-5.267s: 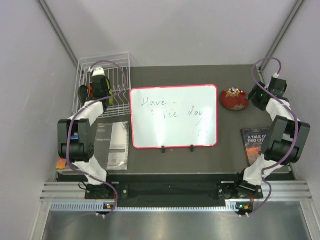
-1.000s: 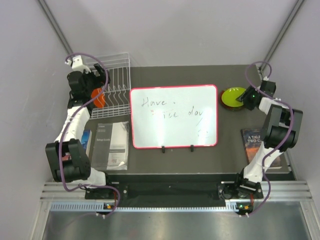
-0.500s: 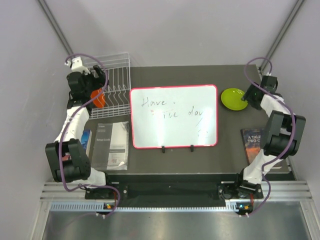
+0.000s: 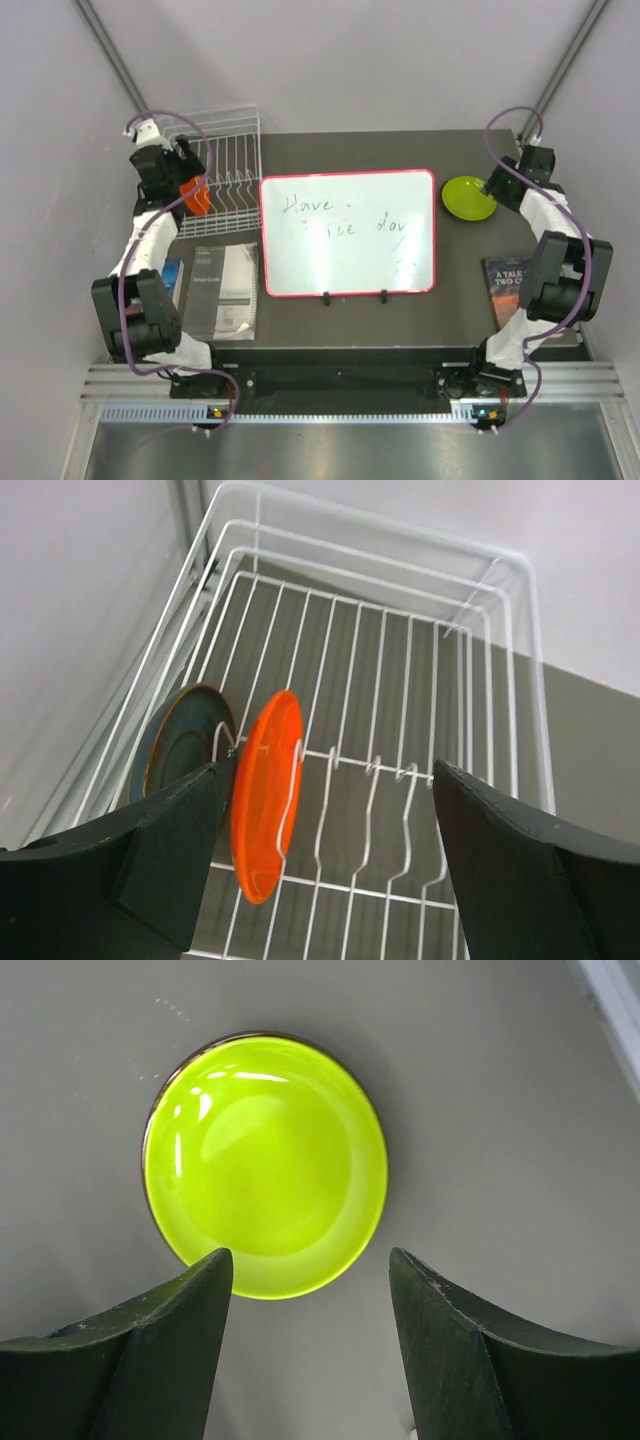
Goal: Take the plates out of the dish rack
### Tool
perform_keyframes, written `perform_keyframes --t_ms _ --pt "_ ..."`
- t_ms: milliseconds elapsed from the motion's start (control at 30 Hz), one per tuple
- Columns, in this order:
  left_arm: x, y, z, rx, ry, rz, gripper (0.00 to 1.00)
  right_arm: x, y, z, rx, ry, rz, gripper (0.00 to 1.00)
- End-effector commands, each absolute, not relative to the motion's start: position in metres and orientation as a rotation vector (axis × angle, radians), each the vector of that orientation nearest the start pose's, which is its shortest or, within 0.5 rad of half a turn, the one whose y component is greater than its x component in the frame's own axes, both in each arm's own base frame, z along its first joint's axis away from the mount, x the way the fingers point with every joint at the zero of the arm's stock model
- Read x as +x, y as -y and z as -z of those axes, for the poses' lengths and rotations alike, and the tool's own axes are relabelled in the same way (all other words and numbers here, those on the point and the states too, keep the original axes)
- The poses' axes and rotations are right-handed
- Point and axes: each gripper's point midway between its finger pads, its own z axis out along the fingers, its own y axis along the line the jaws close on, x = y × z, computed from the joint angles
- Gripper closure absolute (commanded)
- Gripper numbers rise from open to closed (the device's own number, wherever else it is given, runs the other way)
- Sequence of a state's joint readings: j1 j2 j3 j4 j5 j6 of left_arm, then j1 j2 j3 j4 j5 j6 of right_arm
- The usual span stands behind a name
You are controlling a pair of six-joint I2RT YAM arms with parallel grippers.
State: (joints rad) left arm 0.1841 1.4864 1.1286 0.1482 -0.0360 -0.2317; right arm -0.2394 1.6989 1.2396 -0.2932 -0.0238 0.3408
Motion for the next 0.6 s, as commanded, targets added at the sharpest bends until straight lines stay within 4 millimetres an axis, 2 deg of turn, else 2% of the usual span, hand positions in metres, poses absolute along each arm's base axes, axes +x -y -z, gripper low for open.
perform_keyframes --t_ms 0,33,233,467,567 --pt "0.483 -0.1 -0.229 -0.433 -1.781 -0.041 0.15 0.453 0.077 -0.159 0.587 -2.146 -0.122 0.36" --pt "0.486 -0.102 -0.22 -0.443 -1.797 -0.039 0.16 0.452 0.075 -0.163 0.579 -2.137 -0.13 0.36" --pt "0.495 -0.111 -0.2 -0.483 -1.829 -0.053 0.14 0.448 0.071 -0.181 0.55 -2.097 -0.153 0.36" --pt "0.505 -0.116 -0.181 -0.506 -1.866 -0.064 0.19 0.449 0.067 -0.178 0.549 -2.102 -0.177 0.36" --pt "0.505 -0.12 -0.173 -0.517 -1.879 -0.088 0.3 0.449 0.066 -0.174 0.554 -2.106 -0.189 0.36"
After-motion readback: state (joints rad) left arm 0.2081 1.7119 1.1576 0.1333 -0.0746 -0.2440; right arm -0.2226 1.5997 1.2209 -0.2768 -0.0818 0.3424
